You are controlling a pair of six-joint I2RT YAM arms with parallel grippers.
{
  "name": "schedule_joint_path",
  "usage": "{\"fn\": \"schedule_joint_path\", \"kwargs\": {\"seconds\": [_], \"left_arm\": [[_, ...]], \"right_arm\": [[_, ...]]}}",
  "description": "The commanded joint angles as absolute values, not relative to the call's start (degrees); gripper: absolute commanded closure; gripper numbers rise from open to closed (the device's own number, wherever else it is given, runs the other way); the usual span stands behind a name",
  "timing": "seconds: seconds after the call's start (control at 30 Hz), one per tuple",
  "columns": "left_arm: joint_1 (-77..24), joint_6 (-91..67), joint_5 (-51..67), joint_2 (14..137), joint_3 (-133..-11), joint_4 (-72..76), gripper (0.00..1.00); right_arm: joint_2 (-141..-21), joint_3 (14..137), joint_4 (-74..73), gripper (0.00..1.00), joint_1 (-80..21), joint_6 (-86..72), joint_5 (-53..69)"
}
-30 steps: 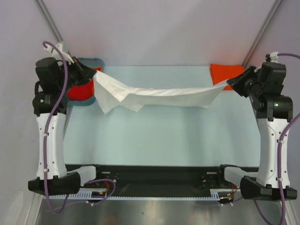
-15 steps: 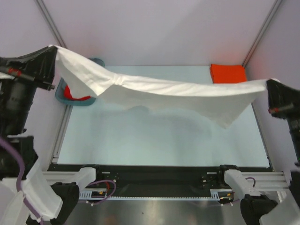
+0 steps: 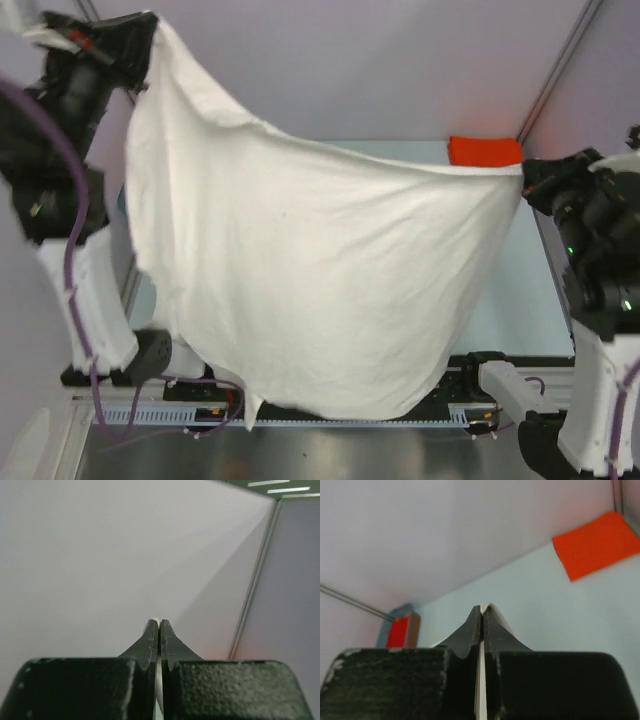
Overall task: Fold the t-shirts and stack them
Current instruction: Flatten the tshirt out
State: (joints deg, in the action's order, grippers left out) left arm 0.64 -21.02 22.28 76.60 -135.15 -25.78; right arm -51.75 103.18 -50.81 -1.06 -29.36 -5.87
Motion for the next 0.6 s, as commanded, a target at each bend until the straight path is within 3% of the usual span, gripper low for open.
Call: {"fn": "schedule_joint_path", "kwargs": {"seconds": [0.0, 0.23, 0.43, 0.57], "left_arm": [[0.44, -23.73, 24.44, 94.17, -129.99, -23.12, 1.0], [0.53, -24.08, 28.3, 121.25, -130.06, -13.46, 1.0], [-2.63, -32.77, 30.59, 144.98, -139.48, 2.15, 0.99], [-3.6, -36.65, 30.59, 150.11, -139.93, 6.94, 1.0]], "right_arm": [[-57.9, 92.86, -42.48, 1.0, -0.97, -29.71, -10.55], [-73.25, 77.18, -27.34, 1.0, 4.03, -31.82, -10.11], [-90.84, 76.29, -20.58, 1.0, 5.97, -31.03, -11.08], [-99.98, 79.52, -19.86, 1.0, 7.2, -31.03, -10.72]]}}
